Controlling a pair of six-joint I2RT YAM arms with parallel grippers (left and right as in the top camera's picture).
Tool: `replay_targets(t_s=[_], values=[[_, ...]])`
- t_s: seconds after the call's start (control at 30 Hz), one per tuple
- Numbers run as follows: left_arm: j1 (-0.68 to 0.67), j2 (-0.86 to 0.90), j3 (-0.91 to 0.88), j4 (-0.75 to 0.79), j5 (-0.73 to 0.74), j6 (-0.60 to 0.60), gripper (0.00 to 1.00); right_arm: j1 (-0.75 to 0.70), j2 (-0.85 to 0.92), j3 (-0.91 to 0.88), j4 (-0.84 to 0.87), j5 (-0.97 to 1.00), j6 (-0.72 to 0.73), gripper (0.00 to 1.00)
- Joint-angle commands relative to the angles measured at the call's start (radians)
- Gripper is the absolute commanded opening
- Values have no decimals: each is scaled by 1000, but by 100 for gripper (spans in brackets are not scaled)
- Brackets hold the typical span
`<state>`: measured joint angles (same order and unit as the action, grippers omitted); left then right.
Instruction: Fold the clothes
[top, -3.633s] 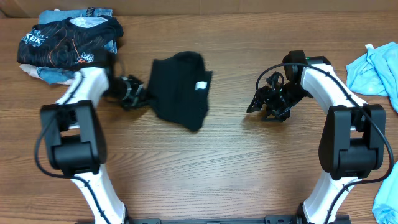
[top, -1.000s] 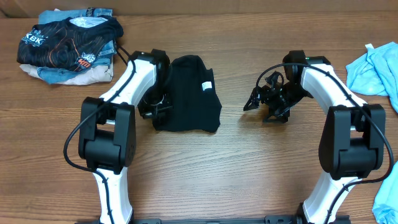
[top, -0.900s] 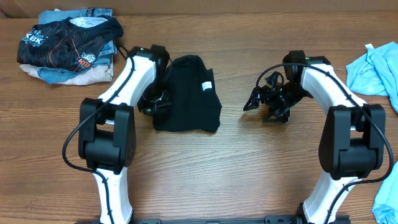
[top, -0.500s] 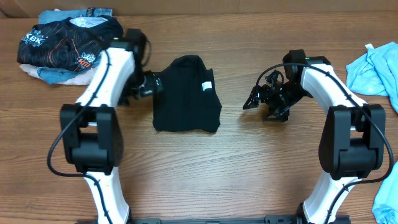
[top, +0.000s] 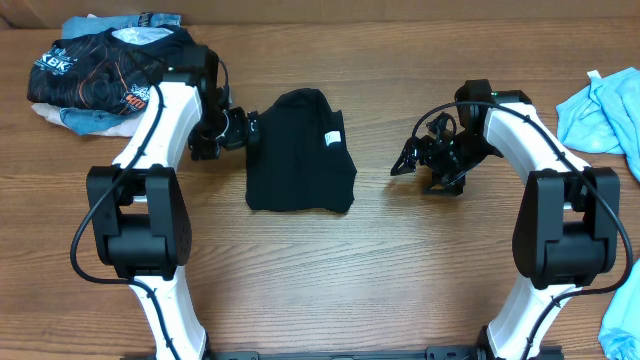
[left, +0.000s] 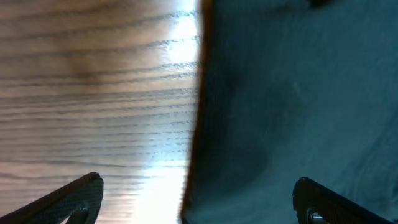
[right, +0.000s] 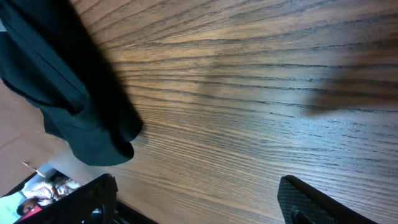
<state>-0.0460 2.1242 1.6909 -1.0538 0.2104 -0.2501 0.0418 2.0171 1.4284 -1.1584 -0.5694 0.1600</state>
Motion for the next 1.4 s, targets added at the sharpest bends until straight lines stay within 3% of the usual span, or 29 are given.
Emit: replay_targets(t_s=[0.0, 0.23, 0.77, 1.0, 1.37], values=[[0, -19, -44, 26, 44, 42, 100, 4, -29, 18, 1, -9, -5, 86], [51, -19, -96, 103, 219, 114, 100, 4, -29, 18, -5, -10, -5, 86], [146, -19, -218, 236, 428, 249, 100, 4, -29, 18, -6, -10, -4, 86], [144, -19, -323, 367, 525, 244, 100, 4, -29, 18, -6, -10, -4, 86], [100, -19, -426, 520, 527, 160, 100, 4, -29, 18, -6, -10, -4, 86]])
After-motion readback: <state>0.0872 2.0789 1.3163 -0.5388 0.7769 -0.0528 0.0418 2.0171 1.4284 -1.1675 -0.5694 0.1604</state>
